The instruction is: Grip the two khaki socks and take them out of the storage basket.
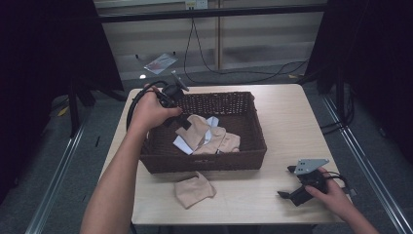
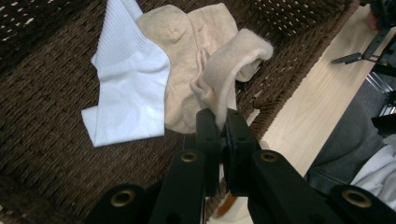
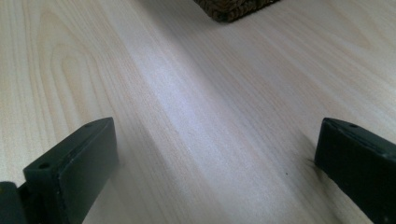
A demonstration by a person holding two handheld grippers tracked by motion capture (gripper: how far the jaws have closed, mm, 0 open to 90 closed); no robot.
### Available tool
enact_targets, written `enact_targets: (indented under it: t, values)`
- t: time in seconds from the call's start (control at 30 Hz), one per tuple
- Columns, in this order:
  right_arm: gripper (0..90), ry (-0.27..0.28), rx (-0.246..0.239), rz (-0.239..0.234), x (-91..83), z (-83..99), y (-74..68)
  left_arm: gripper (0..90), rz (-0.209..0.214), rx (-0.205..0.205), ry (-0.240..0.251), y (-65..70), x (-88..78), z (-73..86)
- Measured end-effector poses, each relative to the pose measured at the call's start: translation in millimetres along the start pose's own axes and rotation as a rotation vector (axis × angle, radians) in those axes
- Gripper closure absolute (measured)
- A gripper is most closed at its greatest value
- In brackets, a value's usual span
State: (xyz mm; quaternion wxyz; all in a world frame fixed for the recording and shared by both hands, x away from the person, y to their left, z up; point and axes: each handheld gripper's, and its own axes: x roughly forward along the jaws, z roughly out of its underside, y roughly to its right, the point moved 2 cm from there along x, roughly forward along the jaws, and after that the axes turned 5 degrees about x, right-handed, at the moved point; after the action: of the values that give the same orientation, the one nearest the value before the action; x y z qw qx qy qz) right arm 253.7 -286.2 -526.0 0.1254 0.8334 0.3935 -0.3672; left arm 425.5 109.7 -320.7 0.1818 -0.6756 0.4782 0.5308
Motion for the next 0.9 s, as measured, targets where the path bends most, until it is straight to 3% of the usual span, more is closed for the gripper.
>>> enact_targets:
  t: [0.57,0.73,0.9]
  values:
    - [0.0,-0.002,0.0,0.0,-0.2,0.0,0.0,86.5,0.015,0.026,-0.003,20.8,-42.1,-4.7]
    - [0.0,-0.002,0.001,-0.001,-0.1,0.0,0.0,86.4,0.022,0.035,0.005,28.8,-50.1,-5.3]
    - [0.0,-0.002,0.0,0.0,-0.2,0.0,0.1,86.3,0.034,0.043,-0.018,34.5,-54.9,-4.0]
